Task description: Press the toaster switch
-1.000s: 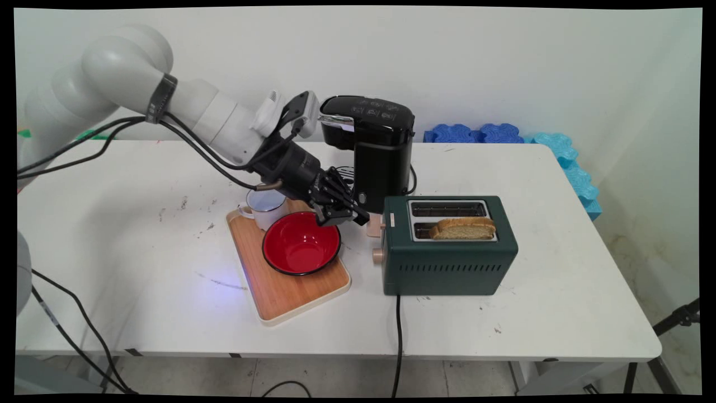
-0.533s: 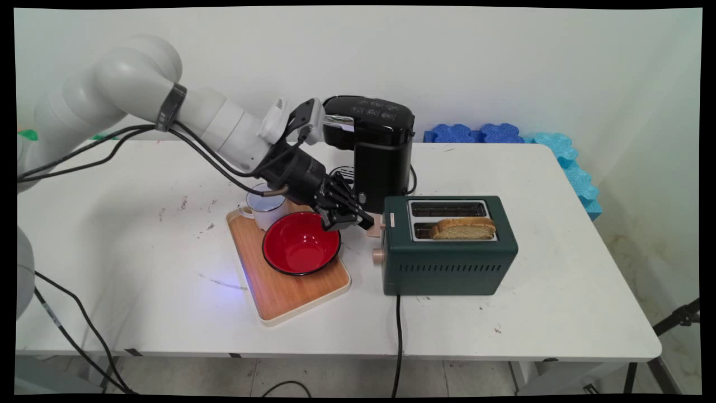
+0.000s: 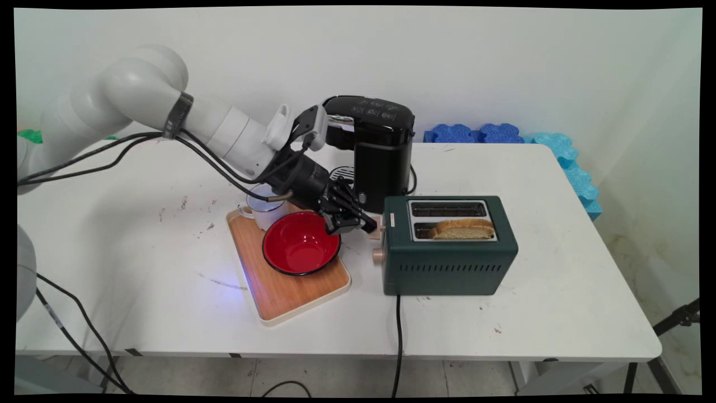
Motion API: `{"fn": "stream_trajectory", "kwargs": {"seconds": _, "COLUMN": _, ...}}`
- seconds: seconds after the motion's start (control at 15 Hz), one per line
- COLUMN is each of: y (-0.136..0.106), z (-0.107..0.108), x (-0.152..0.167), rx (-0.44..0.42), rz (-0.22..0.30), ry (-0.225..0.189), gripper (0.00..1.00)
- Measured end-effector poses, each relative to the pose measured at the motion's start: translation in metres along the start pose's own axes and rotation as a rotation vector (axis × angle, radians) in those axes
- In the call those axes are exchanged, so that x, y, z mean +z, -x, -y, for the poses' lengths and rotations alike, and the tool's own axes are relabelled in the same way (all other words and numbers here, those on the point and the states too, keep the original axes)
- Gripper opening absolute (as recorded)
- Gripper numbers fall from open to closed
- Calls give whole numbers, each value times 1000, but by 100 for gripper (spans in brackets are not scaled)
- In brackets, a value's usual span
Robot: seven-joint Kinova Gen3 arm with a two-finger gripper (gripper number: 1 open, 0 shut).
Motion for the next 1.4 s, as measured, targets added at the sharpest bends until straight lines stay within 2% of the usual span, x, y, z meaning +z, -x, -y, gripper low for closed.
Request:
{"fn": "stream_trajectory", "kwargs": {"seconds": 0.67, "y": 3, "z": 1, "x": 12, "rx": -7, "rz": -7, "ry": 0, "gripper": 0}}
{"fn": "stream_trajectory", "kwargs": {"seconds": 1.4, "y": 17, "z": 0, "x": 22, "rx": -7, "rz": 5, "ry": -4, "gripper": 0}}
